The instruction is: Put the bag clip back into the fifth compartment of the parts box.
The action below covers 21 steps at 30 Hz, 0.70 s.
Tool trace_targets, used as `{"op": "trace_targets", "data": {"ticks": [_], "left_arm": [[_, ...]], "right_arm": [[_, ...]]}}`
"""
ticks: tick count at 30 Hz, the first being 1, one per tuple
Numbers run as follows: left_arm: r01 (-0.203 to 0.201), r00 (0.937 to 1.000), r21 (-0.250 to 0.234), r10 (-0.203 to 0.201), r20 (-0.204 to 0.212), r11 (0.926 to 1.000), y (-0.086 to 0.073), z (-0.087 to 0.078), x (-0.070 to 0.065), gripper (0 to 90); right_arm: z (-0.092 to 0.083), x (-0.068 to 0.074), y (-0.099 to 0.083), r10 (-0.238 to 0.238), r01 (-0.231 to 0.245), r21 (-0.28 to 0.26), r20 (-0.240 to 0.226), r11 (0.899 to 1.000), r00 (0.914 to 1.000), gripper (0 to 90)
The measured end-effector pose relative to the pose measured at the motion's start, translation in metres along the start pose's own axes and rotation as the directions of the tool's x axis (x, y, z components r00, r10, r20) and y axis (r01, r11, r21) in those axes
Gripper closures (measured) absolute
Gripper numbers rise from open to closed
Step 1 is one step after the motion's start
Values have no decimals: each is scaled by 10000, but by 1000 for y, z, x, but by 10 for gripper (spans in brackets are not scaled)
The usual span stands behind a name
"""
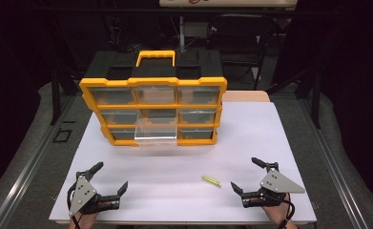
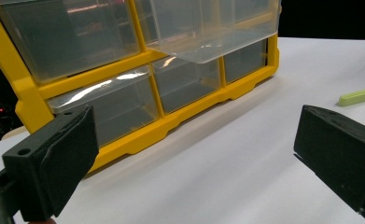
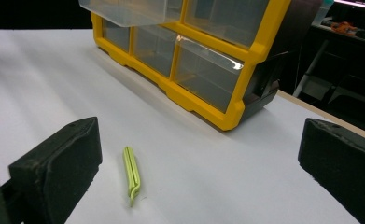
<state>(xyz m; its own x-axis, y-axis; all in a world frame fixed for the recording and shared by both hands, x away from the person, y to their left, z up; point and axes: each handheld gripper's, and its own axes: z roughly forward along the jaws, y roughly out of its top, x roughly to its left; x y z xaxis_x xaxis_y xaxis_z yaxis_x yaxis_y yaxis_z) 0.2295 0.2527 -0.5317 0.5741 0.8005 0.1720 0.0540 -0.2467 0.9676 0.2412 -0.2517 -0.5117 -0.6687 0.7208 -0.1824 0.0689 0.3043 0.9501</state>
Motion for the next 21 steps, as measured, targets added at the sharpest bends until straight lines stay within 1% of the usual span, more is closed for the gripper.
{"op": "trace_targets", "data": {"ticks": [1,3,4,5,7,8,9,14,16,18,19,21], "left_arm": [[6,10000,4,-6,-4,10000,0,0,0,0],[8,10000,12,-8,-16,10000,0,0,0,0],[6,10000,15,-6,-19,10000,0,0,0,0],[-4,10000,25,4,-20,10000,0,0,0,0],[13,10000,23,-13,-52,10000,0,0,0,0],[13,10000,23,-13,-52,10000,0,0,0,0],[16,10000,30,-16,-69,10000,0,0,0,0],[7,10000,38,-7,-72,10000,0,0,0,0],[-10,10000,54,10,-72,10000,0,0,0,0],[-6,10000,76,7,-77,10000,0,0,0,0],[-22,10000,70,22,-80,10000,0,-1,0,0],[-25,10000,55,25,-82,10000,0,-1,1,0]], "right_arm": [[3,1,2,-117,118,167,-74,9998,9999,0],[4,2,2,-114,117,206,-103,9997,9999,0],[8,2,4,-212,220,334,-241,9992,9995,0],[10,2,4,-173,186,415,-311,9990,9994,0],[13,3,5,-263,286,568,-406,9980,9988,0],[13,3,5,-263,286,568,-406,9980,9988,0],[16,4,7,-352,384,664,-477,9971,9982,0],[20,5,9,-380,432,862,-612,9953,9974,0],[24,5,11,-422,502,1133,-714,9923,9966,0],[26,6,11,-426,514,1226,-736,9911,9964,0],[29,6,13,-379,507,1438,-900,9883,9952,0],[30,7,14,-384,527,1559,-935,9864,9949,0]]}}
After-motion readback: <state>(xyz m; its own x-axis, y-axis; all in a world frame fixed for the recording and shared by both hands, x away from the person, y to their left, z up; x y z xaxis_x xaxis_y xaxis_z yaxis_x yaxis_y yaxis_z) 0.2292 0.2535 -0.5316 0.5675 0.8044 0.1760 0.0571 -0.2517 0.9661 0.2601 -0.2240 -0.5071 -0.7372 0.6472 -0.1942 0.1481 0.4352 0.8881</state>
